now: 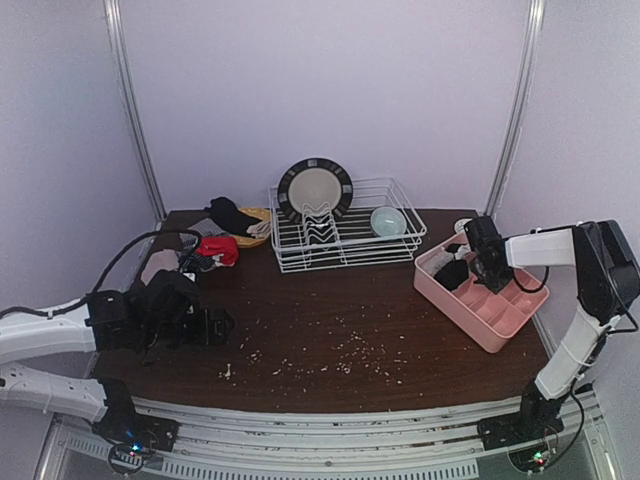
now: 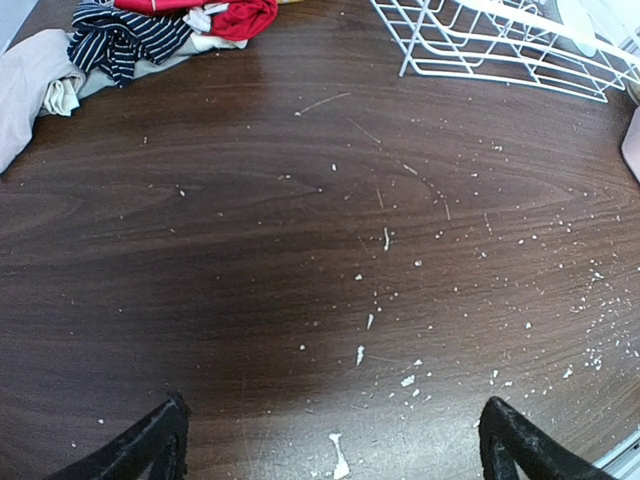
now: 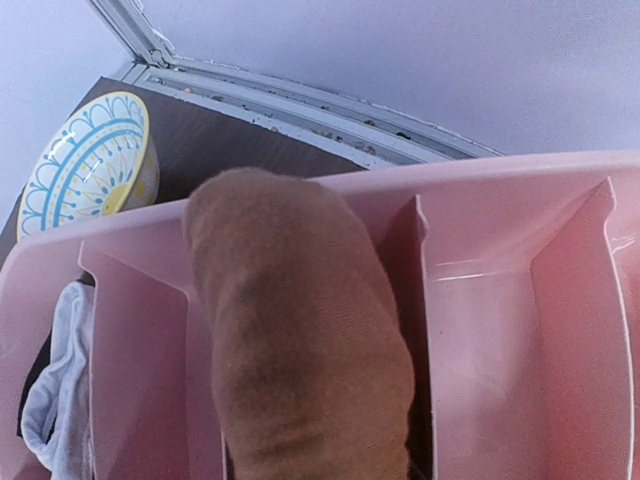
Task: Roll the underwear
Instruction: Place the underwear in the storage box.
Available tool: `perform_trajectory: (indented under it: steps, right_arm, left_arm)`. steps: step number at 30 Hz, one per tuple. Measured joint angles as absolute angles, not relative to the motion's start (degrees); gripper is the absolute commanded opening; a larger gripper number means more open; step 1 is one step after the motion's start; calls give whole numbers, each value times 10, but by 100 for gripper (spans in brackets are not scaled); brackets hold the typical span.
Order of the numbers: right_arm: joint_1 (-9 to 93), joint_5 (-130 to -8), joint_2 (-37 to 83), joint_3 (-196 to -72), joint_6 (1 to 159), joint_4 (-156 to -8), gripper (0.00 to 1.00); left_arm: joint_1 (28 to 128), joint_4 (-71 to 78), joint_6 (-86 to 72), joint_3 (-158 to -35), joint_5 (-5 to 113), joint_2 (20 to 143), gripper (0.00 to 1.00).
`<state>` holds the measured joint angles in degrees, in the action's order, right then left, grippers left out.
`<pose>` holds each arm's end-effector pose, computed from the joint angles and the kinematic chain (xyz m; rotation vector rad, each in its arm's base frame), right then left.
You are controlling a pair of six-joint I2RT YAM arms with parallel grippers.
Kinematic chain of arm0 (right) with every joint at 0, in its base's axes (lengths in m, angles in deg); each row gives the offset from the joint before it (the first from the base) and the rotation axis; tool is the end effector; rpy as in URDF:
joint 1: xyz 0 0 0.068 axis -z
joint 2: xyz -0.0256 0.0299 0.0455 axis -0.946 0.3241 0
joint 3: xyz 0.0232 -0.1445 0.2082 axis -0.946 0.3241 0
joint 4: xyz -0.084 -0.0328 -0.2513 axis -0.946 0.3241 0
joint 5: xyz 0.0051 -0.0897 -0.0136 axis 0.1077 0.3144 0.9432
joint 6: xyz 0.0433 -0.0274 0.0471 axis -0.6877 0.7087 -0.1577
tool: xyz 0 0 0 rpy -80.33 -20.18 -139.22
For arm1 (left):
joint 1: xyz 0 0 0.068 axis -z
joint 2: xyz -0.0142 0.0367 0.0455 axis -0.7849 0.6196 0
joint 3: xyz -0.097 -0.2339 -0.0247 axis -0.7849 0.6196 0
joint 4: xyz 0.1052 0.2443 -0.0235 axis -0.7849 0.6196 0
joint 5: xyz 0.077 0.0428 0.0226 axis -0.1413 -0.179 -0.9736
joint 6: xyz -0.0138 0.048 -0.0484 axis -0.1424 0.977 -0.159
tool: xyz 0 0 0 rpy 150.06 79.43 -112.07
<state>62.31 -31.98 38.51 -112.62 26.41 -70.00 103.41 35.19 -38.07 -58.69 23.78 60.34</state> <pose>0.3446 0.0249 0.1308 1.2032 2.0399 -0.0967 0.1501 -0.1559 0.1853 0.0272 2.3835 -0.3166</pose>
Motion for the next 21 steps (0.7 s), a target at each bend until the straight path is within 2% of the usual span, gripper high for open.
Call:
perform_trajectory:
  steps: [5,19,21]
  right_arm:
    - [628,-324,382,-1117,269,-725,38]
    - [626,-383,310,-1111,311,-665,91]
    - [626,-391,301,-1111,316,-656,95]
  left_arm:
    - [1034,351,-383,-586,240,603,98]
    - [1034,351,-383,-586,240,606,98]
    - [1034,350,-383,-586,240,608,98]
